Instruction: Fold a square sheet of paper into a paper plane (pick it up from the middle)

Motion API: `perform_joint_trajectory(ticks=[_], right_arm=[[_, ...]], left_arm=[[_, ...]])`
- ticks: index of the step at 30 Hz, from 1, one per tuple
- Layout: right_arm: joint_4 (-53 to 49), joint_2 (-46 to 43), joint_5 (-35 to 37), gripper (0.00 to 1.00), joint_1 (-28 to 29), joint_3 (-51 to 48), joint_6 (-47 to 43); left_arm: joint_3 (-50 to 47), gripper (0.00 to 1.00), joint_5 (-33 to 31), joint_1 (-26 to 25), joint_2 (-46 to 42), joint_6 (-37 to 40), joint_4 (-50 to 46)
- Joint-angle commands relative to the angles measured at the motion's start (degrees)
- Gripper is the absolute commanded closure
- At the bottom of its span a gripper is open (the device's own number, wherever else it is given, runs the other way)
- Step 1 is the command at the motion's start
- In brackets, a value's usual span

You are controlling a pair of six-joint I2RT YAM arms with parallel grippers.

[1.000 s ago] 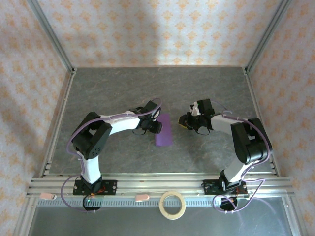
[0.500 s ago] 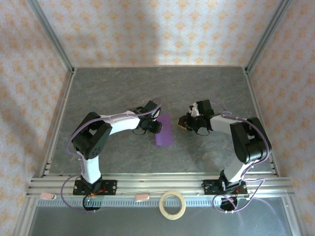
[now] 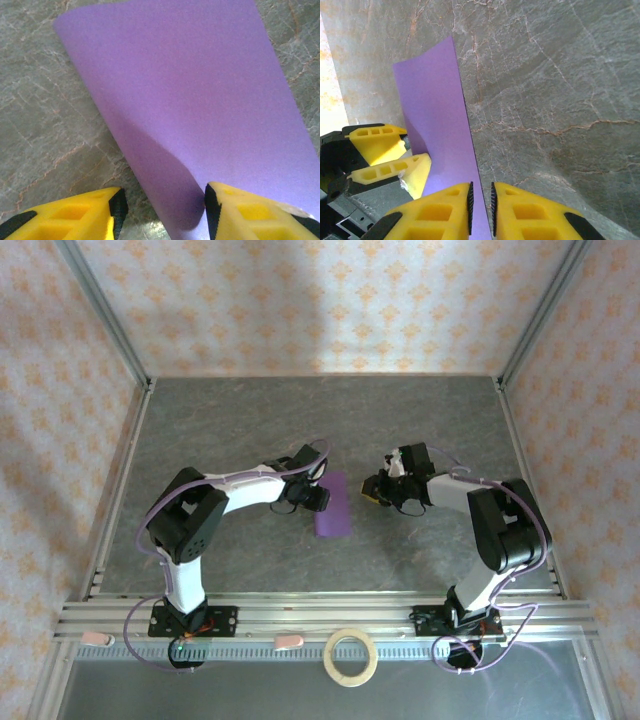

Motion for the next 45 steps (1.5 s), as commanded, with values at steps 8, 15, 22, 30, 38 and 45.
perform_joint_trajectory(ticks=[8, 15, 22, 30, 38, 45], right_arm=[[1.90, 1.41, -1.44, 0.80, 2.92, 0.57, 0.76], [2.63, 3.84, -2.36, 0.81, 6.56, 1.97, 1.46], [2.42, 6.17, -1.99, 0.95, 8.53, 3.23, 2.11], [0.98, 6.84, 3.26, 0.99, 9.19, 1.50, 4.40], [5.75, 5.72, 3.67, 0.99, 9.64, -1.82, 8.29], [6.49, 5.81, 3.48, 0.99, 10.08, -2.44, 9.22]], left_arm=[[2.05, 0.45, -4.19, 1.03, 3.48, 3.36, -1.62], [2.12, 0.45, -3.57, 0.97, 2.70, 2.93, -1.09], [1.35, 0.45, -2.47, 1.00, 2.39, 2.05, -0.17], [0.46, 0.41, -1.18, 1.41, -2.25, -4.30, 1.86], [-7.42, 0.34, 4.39, 1.49, -10.05, -19.49, 13.03], [-8.69, 0.31, 5.20, 0.69, -9.03, -21.39, 14.10]])
